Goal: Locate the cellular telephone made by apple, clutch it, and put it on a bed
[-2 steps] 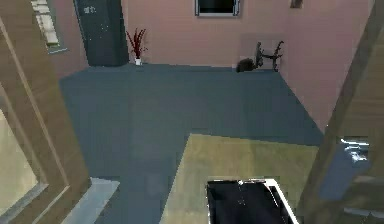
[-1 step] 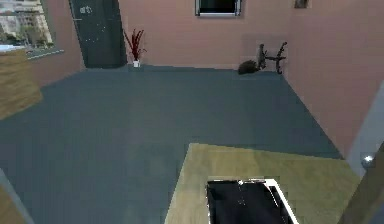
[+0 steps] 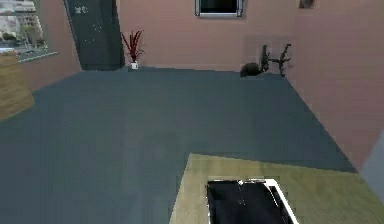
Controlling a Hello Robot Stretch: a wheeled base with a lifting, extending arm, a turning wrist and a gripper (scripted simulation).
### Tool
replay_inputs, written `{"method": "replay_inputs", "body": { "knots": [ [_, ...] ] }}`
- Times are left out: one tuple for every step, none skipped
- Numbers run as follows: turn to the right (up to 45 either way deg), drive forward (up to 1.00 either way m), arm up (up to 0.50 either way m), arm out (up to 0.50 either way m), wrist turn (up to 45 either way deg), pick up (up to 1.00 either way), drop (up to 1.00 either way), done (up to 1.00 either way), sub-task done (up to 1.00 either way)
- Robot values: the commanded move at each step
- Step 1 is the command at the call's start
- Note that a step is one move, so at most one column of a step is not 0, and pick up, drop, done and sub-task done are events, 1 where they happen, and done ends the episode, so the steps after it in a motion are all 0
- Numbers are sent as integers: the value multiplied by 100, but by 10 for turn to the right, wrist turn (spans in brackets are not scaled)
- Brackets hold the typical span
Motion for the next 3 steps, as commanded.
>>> {"method": "replay_inputs", "body": {
  "knots": [
    [60, 0, 0, 0, 0, 0, 0, 0, 0],
    [0, 20, 0, 0, 0, 0, 0, 0, 0],
    [210, 0, 0, 0, 0, 0, 0, 0, 0]
  ]
}}
